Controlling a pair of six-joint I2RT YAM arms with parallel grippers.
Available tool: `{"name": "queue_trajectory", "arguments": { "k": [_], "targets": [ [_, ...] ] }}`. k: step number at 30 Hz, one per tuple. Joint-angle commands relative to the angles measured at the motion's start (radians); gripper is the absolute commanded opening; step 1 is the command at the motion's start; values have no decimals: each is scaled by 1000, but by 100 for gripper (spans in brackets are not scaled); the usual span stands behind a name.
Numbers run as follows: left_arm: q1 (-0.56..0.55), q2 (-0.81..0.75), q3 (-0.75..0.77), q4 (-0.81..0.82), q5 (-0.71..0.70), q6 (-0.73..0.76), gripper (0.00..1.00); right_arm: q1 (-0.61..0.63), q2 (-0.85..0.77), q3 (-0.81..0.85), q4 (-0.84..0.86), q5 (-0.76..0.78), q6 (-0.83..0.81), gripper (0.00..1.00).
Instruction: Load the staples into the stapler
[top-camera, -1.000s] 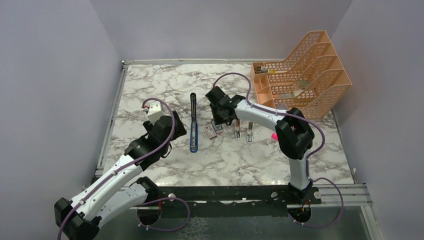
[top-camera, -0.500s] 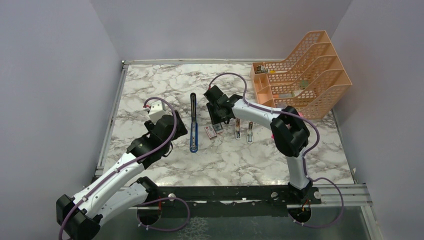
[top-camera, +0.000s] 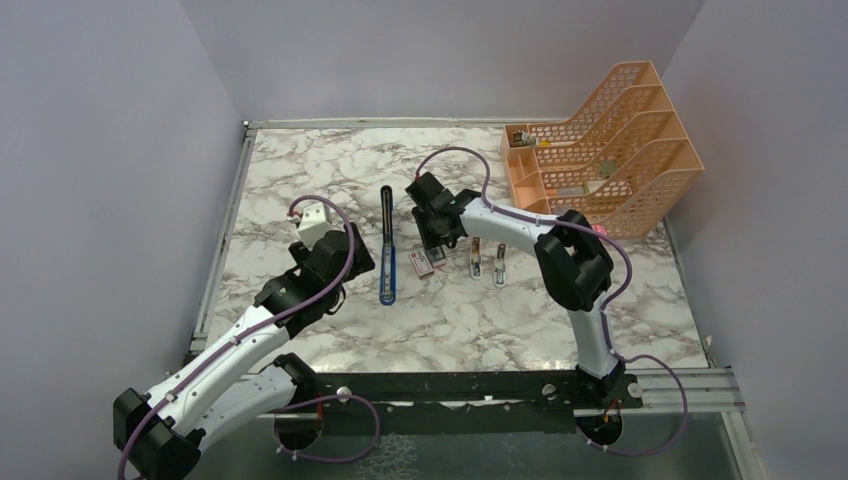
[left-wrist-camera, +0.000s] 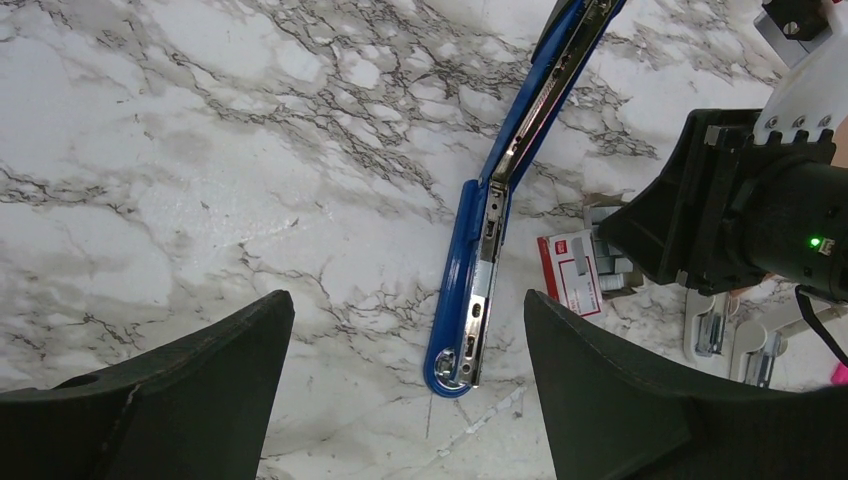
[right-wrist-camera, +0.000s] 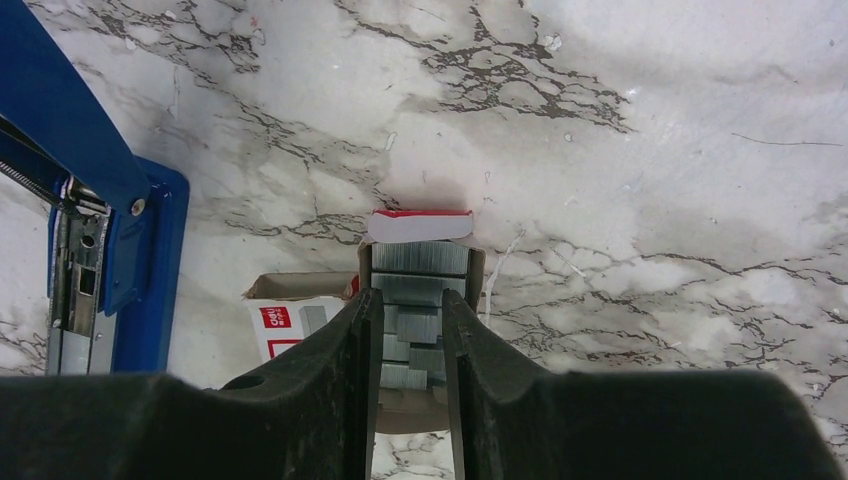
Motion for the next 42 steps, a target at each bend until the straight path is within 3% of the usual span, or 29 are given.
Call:
{"name": "queue_trajectory", "arguments": {
  "k": [1,9,16,28,35,42],
  "targets": [
    [3,-3,-3,18,-33,13,86,-2,35,32,-27,-16,-10,34],
    [2,-11,-1,18,-44,20,86,-2,37,20,-36,-35,-4,35],
    [3,-14,-5,18,-41,19,86,-2,34,22,-44,-32,5,26],
    [3,-10,0,18,-42,17,86,-2,-74,7,-54,-20,-4,25],
    [3,-13,0,18,-42,20,86,-3,-192,-123,-70,-85,-35,26],
    [3,-13,1,20,-39,17,86,-1,-318,-372,-39,-233,-155,26]
  ]
}}
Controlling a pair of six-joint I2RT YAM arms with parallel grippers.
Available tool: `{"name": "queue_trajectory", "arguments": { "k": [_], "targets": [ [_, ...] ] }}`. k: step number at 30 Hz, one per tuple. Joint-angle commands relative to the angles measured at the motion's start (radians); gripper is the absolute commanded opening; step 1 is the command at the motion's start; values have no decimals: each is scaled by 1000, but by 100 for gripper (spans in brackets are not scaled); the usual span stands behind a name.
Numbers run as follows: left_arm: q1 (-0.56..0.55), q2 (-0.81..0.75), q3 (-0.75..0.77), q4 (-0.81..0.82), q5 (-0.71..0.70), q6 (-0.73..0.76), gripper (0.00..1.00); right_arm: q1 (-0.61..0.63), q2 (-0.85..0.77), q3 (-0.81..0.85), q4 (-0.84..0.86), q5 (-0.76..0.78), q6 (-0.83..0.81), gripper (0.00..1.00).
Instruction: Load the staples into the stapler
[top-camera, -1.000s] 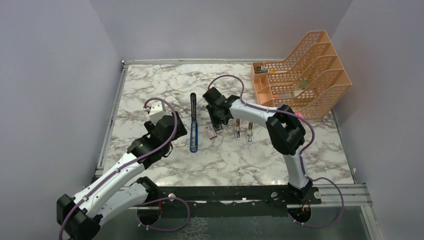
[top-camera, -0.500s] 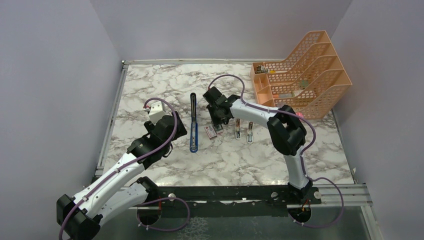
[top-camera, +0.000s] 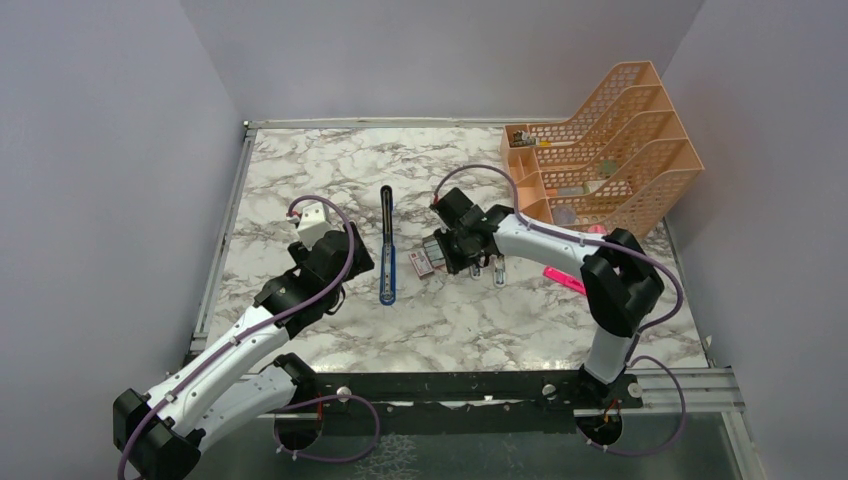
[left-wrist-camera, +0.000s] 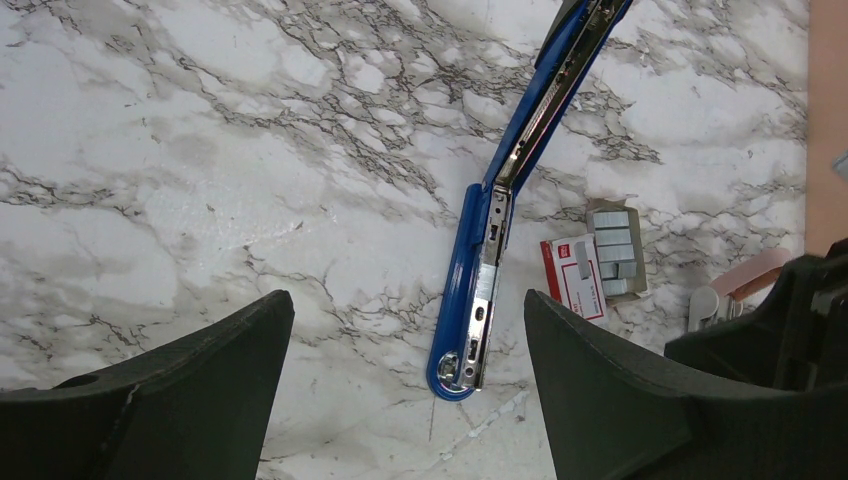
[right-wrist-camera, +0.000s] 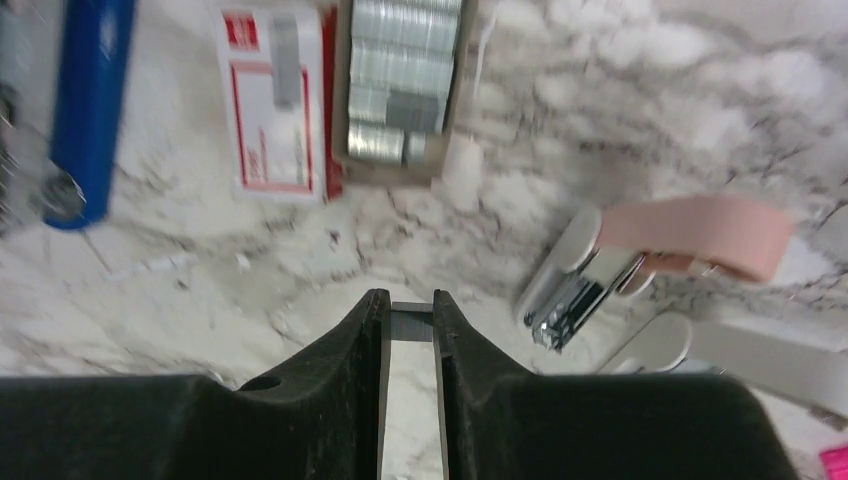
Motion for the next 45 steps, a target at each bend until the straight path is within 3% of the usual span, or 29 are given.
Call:
{"name": "queue_trajectory", "arguments": {
  "k": [1,10,20,27,45],
  "targets": [
    [2,-11,2,20,-26,8,86,1,-65,-150,6,-154,-123,26],
    [3,-2,8,20,-19,2,86,18,-80,-260,42,-160,-186,26],
    [3,-7,2,18,-17,0,86,20,-114,-228,41,-88,-69,43],
    [3,-4,-2,20,-20,1,86,21,-147,-247,76,44,75,42],
    [3,-14,-20,20,-20,-3,86,32,-58,-221,-10,47,92,40]
  ]
}}
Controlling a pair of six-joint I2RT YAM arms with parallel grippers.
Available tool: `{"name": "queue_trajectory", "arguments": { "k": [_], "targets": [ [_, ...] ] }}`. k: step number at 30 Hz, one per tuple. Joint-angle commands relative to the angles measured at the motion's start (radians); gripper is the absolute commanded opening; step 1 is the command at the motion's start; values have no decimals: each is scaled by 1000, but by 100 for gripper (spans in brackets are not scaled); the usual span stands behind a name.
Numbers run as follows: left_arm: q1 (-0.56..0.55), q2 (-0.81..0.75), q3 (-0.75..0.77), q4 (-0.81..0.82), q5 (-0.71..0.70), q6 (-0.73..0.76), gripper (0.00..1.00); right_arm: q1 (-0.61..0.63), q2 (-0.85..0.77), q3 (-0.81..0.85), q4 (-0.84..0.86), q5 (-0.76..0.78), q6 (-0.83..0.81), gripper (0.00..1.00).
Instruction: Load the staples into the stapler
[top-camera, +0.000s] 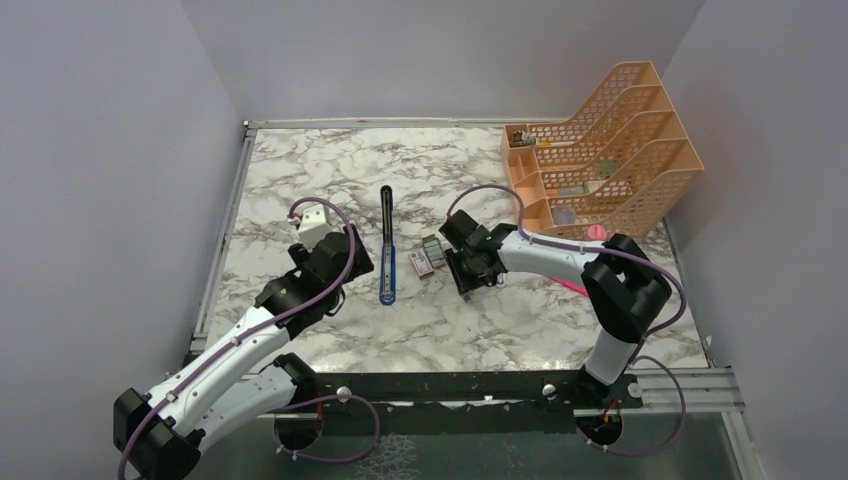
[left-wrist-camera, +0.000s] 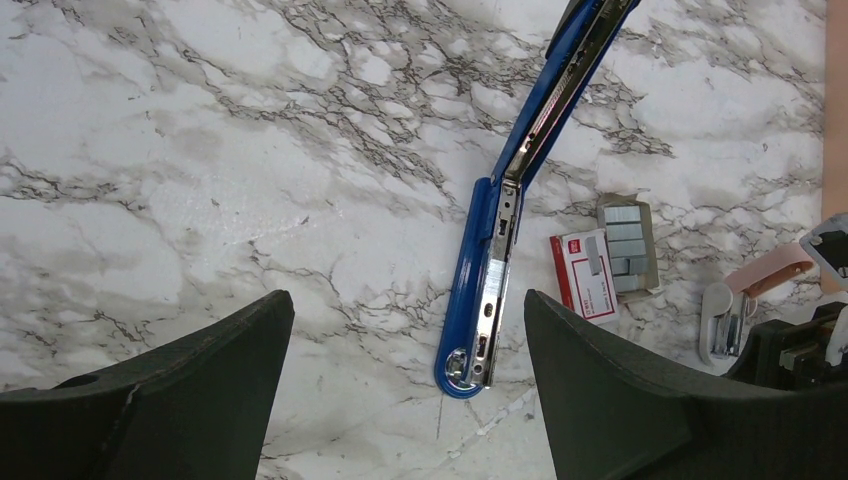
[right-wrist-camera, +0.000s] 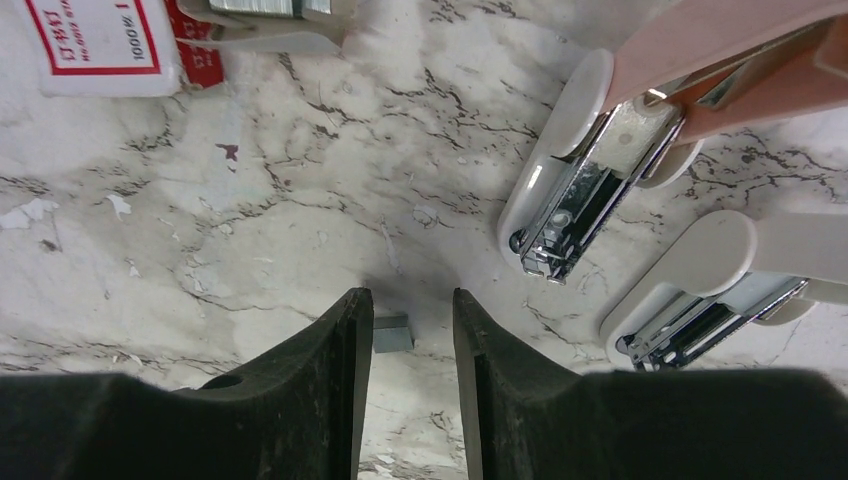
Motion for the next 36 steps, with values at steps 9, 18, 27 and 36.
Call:
{"name": "queue_trajectory", "arguments": {
  "k": [9,18,27,36],
  "targets": [
    [3,-16,-8,18,-17,-5,86,11,8,-1,-112,26,37,42],
    [3,-14,-12,20,-14,-8,86,11,-19,-35,-105,7,74,41],
    [2,-14,-9,20,-15,-5,86,12,-6,-26,-56,-36,105,33],
    [2,-14,-6,19,-19,-3,86,12,7,-15,-56,-17,134,29]
  ]
}}
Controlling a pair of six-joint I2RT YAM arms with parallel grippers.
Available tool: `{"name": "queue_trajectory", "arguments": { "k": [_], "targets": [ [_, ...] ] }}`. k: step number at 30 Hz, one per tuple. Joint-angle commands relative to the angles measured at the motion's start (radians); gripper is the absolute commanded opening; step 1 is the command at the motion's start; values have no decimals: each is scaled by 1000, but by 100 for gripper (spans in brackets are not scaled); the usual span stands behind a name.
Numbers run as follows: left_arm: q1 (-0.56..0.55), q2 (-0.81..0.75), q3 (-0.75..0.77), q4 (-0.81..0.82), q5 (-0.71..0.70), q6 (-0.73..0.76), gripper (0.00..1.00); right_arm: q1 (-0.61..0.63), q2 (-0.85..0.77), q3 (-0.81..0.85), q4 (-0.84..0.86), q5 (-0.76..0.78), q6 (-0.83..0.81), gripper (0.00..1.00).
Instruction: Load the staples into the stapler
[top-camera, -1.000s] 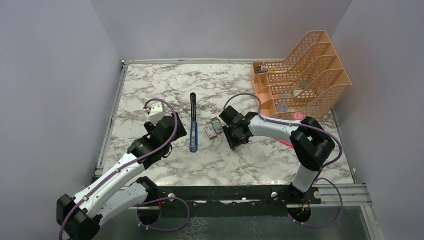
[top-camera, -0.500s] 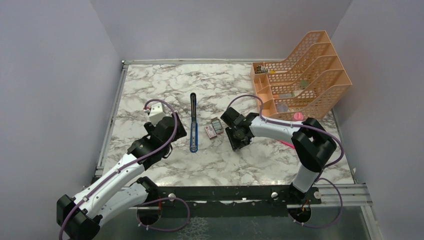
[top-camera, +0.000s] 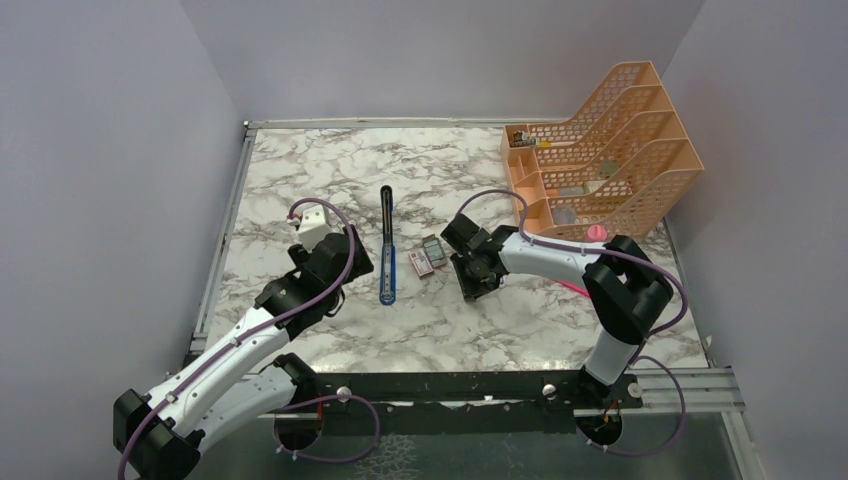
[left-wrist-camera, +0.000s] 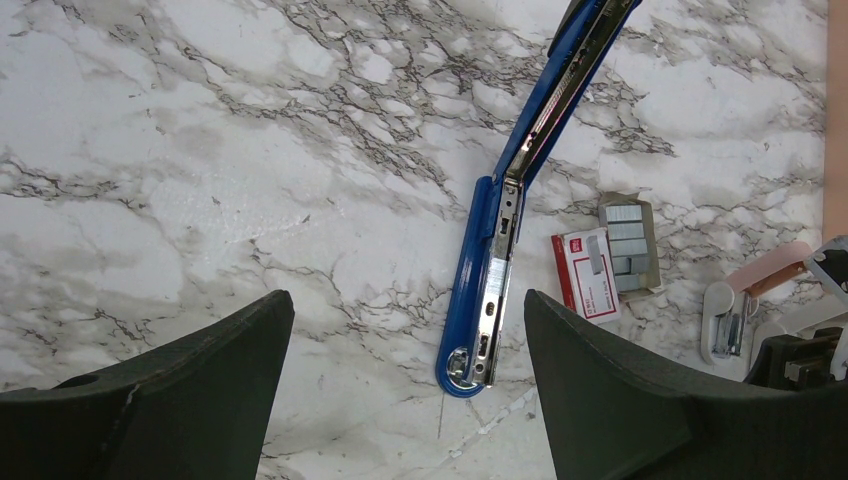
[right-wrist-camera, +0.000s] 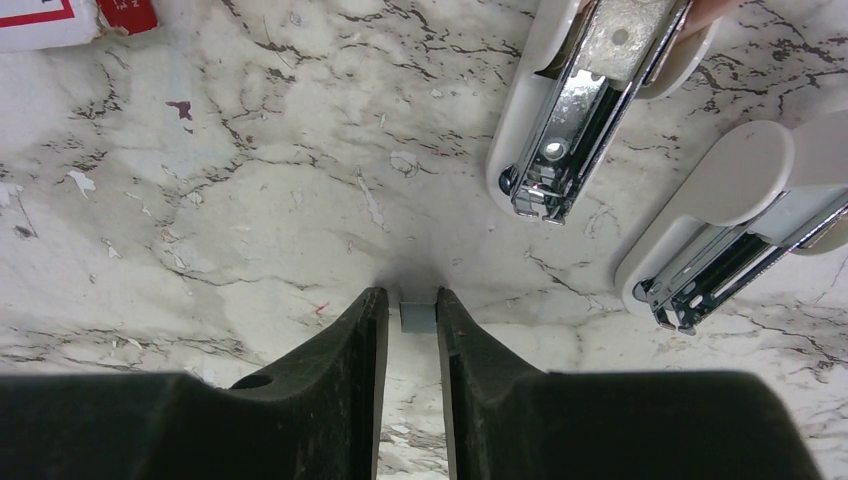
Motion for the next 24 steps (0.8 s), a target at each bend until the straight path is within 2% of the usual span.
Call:
{"name": "queue_trajectory", "arguments": {
  "k": [1,9,16,24],
  "targets": [
    [2,-9,-2,19,-18,0,86,6,11,2,6,0,34,28],
    [2,-5,0,20,-19,1,86,6,16,6,0,34,46,24],
    [3,-12,-3,18,-18,2,86,6,25,15,5,43,56,30],
    [3,-10,-8,19,-18,0,86,6,38,18,-2,63,75,27]
  ]
}}
